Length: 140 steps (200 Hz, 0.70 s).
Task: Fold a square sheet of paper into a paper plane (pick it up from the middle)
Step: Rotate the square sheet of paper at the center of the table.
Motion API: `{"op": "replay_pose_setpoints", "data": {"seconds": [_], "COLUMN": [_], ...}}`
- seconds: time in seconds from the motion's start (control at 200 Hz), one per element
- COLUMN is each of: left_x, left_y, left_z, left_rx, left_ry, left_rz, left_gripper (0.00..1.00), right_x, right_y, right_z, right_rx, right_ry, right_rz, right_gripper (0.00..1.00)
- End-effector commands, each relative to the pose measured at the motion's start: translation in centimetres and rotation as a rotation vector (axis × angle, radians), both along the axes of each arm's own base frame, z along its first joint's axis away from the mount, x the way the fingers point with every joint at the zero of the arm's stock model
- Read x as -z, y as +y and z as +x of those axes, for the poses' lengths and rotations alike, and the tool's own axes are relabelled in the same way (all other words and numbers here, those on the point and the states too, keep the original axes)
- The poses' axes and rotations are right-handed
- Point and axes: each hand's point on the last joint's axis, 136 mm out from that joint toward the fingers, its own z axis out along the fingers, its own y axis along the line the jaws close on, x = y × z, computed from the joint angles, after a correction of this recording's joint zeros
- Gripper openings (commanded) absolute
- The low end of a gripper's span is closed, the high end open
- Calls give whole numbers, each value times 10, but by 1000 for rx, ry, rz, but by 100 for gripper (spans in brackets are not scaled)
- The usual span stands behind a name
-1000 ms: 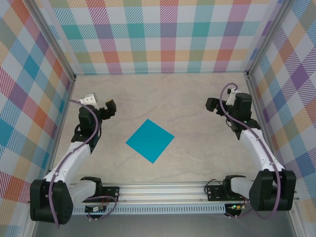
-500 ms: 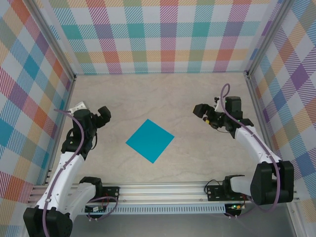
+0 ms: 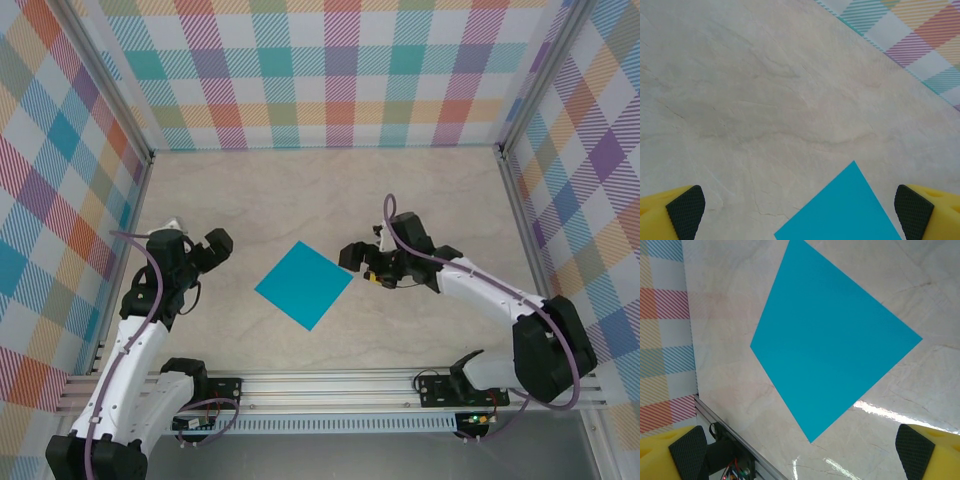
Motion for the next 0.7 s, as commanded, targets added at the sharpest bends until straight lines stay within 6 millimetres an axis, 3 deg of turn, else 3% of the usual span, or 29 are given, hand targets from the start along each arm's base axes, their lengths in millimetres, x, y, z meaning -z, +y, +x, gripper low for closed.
{"op": "replay_pose_setpoints", "data": {"seconds": [0.0, 0.315, 0.51, 0.695], "left_x": [14, 18, 18, 18], "left_y": [-10, -15, -13, -5], "left_z": [-10, -22, -18, -26], "left_rx": [50, 100, 76, 57], "left_ry": [54, 112, 109, 128], "left_rz": [-57, -47, -54, -7], "left_gripper": [100, 100, 100, 100], "right_x": [6, 18, 23, 34], "right_y": [9, 54, 91, 130], "right_z": [-2, -24, -30, -35], "right_rx": [16, -55, -108, -186], "right_ry": [7, 67, 84, 117], "right_rz": [-33, -60, -69, -75], "right_gripper": [100, 100, 100, 100]}}
